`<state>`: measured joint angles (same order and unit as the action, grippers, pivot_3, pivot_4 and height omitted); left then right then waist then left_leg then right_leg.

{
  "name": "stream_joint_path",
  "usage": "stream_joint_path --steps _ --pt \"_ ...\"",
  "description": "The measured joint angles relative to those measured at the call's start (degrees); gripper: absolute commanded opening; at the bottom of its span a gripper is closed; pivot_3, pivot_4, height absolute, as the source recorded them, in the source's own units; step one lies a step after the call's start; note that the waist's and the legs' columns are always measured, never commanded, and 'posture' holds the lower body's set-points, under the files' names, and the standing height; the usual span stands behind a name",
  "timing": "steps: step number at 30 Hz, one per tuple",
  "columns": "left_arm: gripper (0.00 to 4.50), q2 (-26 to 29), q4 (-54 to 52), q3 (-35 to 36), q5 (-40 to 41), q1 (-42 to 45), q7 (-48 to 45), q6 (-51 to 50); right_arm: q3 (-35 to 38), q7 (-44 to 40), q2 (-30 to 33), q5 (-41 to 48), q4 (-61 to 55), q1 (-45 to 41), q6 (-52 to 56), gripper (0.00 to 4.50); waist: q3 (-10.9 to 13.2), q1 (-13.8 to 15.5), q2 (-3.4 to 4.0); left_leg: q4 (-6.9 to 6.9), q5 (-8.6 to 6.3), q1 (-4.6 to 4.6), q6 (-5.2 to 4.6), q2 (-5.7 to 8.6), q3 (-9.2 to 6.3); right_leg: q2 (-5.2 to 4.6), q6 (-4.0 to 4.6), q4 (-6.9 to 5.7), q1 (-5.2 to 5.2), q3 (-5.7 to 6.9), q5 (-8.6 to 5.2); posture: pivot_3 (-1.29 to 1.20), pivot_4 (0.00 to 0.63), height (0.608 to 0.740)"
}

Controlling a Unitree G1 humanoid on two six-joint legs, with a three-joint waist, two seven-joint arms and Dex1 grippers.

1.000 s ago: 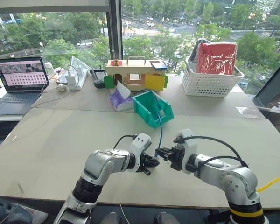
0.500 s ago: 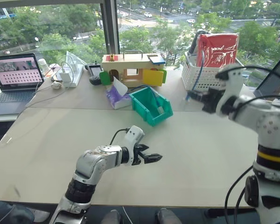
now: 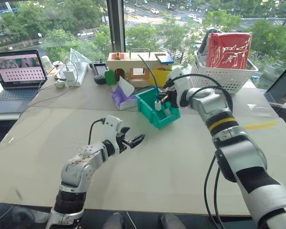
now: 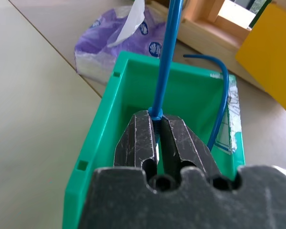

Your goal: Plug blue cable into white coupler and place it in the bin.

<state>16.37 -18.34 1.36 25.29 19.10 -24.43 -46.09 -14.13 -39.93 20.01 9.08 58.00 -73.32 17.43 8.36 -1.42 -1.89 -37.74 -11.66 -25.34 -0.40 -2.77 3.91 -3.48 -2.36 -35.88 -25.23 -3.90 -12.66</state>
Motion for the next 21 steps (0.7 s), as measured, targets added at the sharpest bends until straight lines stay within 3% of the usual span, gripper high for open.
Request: stream_joint_path --steps 9,11,15,17,21 --pt "4.5 1.45 0.91 0.72 -2.01 0.69 1.12 4.64 7.37 -1.29 -0.55 -0.26 1.25 -2.73 -3.15 4.43 0.03 -0.38 0.01 -0.03 0.06 0.08 0.1 0.0 -0.05 0.04 0.06 -0.16 0.0 0.04 0.03 0.0 0.15 0.737" --pt "4.5 2.54 3.1 1.05 -3.41 2.41 0.89 7.65 11.59 -1.53 0.38 2.97 -4.58 -1.45 -0.1 4.47 0.04 -0.27 0.02 -0.03 0.07 0.08 0.1 0.0 -0.05 0.04 0.06 -0.16 0.0 0.05 0.03 0.0 0.15 0.737" --pt "4.5 4.97 7.48 2.57 -4.58 3.97 -1.41 13.09 18.94 -2.39 5.08 10.87 -31.69 11.89 7.24 4.47 0.03 0.77 0.01 0.01 0.02 0.04 0.04 -0.02 -0.21 0.03 0.05 -0.17 0.14 0.21 0.03 0.0 0.15 0.737" --pt "4.5 6.4 9.73 3.65 -4.86 4.31 -2.98 15.17 22.11 -1.84 8.05 15.93 -50.06 26.02 14.42 4.47 0.02 1.28 0.0 0.01 -0.01 -0.04 0.01 -0.03 -0.24 0.01 0.04 -0.17 0.14 0.27 0.03 0.0 0.15 0.737" --pt "4.5 8.02 12.32 4.93 -4.92 3.77 -5.67 18.54 23.8 -0.52 13.22 18.08 -72.12 50.78 21.86 4.47 0.03 1.9 0.01 -0.01 -0.02 -0.15 -0.01 0.01 -0.16 -0.02 0.01 -0.07 0.06 0.21 0.01 0.0 0.15 0.737"
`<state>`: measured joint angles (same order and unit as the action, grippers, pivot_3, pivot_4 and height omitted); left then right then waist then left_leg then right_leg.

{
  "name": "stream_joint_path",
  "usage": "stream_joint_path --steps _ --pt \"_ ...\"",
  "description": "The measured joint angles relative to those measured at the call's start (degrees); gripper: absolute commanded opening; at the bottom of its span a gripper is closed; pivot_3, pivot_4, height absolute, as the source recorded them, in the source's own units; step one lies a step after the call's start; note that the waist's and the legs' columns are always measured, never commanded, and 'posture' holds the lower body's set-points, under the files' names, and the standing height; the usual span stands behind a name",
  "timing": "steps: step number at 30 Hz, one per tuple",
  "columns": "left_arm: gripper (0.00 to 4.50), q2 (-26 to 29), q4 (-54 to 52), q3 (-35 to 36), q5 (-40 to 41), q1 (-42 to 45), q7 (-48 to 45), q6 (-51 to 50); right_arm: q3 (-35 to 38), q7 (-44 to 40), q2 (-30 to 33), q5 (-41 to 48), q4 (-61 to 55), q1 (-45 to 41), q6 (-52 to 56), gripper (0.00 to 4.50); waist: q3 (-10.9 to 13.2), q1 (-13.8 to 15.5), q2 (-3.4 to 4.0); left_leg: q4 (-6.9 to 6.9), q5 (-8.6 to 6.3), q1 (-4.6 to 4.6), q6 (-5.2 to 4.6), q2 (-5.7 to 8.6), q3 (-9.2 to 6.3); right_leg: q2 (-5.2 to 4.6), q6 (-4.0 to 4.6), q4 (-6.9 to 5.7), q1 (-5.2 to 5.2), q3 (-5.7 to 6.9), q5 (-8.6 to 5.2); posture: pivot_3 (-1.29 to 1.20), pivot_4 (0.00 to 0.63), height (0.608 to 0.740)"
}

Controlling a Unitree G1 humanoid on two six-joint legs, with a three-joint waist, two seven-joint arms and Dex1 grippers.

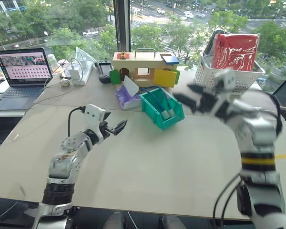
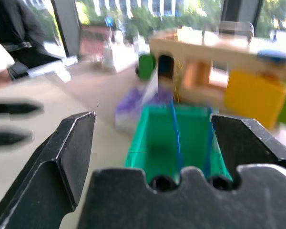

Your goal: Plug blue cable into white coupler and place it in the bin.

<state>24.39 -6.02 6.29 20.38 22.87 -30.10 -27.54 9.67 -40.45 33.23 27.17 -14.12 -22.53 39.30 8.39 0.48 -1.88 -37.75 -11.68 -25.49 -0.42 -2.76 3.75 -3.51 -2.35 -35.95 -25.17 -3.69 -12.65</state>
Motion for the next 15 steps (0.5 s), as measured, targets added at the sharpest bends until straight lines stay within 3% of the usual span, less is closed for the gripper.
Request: stream_joint_path --steps 4,7,9,15 --pt "4.5 -0.34 2.27 -0.6 -0.13 -0.57 -1.76 3.31 0.45 2.03 2.82 -3.07 -10.97 14.93 -1.81 4.47 0.02 -1.01 -0.04 -0.11 0.12 0.33 0.04 0.03 0.03 0.07 0.0 0.03 0.17 -0.1 -0.01 0.0 0.15 0.737" --pt "4.5 -0.59 4.5 -1.27 -1.29 -1.22 -2.74 6.19 1.36 4.72 0.92 -7.46 -10.14 23.95 -8.49 4.47 0.04 -1.35 -0.16 -0.11 0.23 0.95 0.05 -0.01 0.04 0.13 -0.23 0.03 0.68 -0.1 -0.19 0.0 0.15 0.737" --pt "4.5 -0.56 5.95 -1.84 -2.28 -1.31 -3.19 7.42 1.45 6.31 -0.2 -9.64 -7.47 24.33 -11.8 4.47 0.09 -1.88 -0.22 -0.11 0.26 1.25 0.06 -0.01 0.06 0.13 0.17 0.05 0.87 -0.17 -0.27 0.0 0.15 0.737" --pt "4.5 0.02 9.22 -2.27 -3.27 -1.76 -4.34 10.19 2.24 11.0 -2.08 -13.69 -2.82 21.46 -18.4 4.47 0.11 -2.5 -0.27 -0.1 0.36 1.3 0.05 -0.02 0.02 0.15 0.07 -0.09 0.9 -0.19 -0.12 0.0 0.15 0.737"
